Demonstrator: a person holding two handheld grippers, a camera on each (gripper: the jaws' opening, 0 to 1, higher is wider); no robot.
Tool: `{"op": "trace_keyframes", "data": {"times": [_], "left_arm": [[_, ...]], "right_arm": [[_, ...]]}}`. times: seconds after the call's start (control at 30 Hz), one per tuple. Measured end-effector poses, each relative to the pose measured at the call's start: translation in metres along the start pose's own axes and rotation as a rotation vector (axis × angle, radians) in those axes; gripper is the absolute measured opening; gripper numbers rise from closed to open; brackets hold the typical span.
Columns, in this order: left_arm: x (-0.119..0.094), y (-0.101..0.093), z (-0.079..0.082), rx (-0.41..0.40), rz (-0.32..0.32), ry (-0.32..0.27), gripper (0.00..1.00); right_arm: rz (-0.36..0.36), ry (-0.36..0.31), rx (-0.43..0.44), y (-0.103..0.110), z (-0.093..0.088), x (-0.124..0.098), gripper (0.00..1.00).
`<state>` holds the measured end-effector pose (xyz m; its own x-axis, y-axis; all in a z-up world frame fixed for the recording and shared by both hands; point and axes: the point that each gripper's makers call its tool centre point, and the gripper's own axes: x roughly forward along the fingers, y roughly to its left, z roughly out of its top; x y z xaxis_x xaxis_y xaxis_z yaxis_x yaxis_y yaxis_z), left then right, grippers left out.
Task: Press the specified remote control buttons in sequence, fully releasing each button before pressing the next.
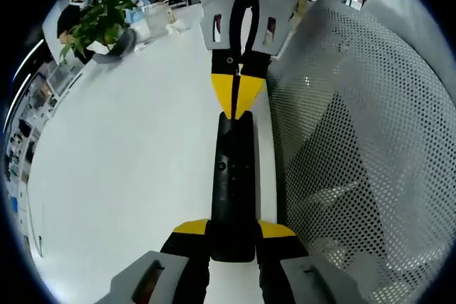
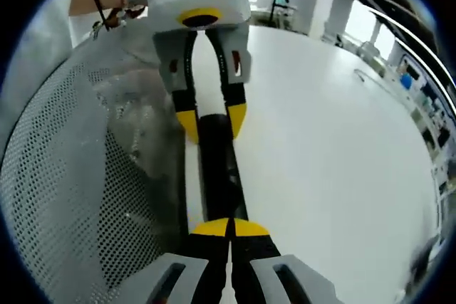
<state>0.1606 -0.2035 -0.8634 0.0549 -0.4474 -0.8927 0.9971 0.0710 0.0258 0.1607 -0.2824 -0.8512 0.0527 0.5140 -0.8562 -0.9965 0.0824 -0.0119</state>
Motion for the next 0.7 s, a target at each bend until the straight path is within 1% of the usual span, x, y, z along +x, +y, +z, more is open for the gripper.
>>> {"op": "trace_keyframes", "data": {"times": [0.17,0.3,0.57,0.7], "left_arm": [[0.0001,0.0010,0.0000,-0.024,-0.010,-0.011,0.24],[-0.0001,0.0007,0.0000,-0.018,-0.011,-0.001,0.24],[-0.0004,0.0011,-0.0001,-0.016,-0.016,-0.001,0.24],[-0.0004,0.0010,0.0001,-0.017,-0.015,-0.004,0.24]], "right_arm": [[-0.006,0.007,-0.015,-0.0018,0.0008,0.0000,0.00],[-0.008,0.024,-0.057,-0.0019,0.0009,0.0007,0.00],[-0.012,0.050,-0.077,-0.0032,0.0011,0.0014,0.00],[-0.017,0.071,-0.123,-0.0026,0.0013,0.0016,0.00]]}}
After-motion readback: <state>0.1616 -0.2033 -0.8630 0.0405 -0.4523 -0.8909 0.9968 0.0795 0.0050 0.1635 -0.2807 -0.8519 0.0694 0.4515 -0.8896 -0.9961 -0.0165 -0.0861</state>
